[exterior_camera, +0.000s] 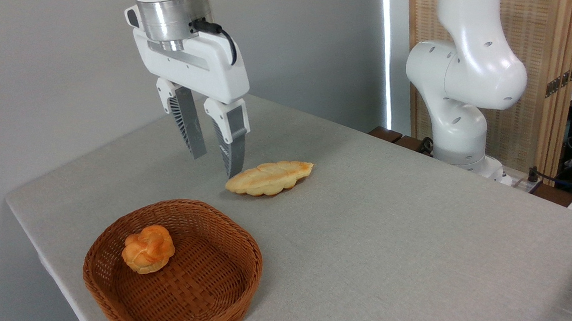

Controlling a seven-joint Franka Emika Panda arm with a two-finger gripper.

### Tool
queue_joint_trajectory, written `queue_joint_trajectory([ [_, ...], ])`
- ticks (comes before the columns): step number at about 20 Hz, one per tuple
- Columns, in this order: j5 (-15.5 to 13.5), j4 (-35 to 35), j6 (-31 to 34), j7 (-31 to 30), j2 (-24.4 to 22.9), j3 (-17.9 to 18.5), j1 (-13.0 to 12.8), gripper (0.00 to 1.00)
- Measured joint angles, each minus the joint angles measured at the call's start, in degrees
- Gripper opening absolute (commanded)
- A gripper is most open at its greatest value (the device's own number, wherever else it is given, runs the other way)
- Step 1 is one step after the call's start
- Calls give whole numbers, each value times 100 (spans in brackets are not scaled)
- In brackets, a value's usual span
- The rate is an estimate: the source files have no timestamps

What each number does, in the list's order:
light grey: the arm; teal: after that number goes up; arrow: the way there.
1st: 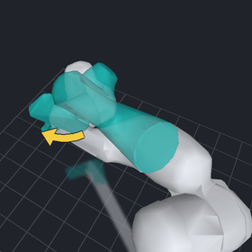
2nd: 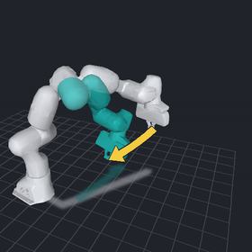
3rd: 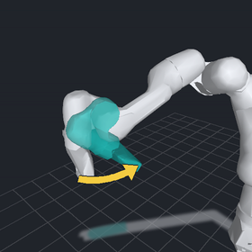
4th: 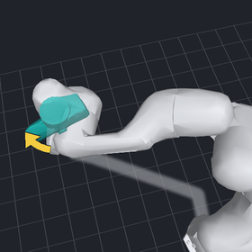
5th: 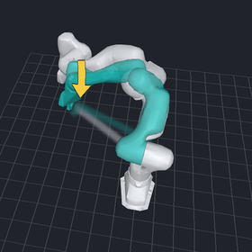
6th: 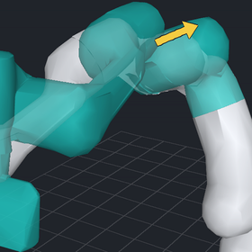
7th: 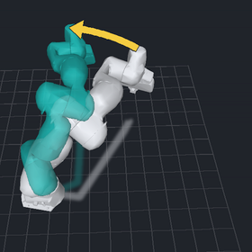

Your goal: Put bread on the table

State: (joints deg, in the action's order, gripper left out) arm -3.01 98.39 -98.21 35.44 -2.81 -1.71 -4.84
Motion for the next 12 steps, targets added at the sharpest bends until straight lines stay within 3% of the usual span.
queue_joint_trajectory([
  [4,-139,-2,-458,263,72,-26,-41,100],
  [7,-462,49,-838,608,118,-26,-47,100],
  [12,-845,488,-1893,649,172,-26,-48,100],
])
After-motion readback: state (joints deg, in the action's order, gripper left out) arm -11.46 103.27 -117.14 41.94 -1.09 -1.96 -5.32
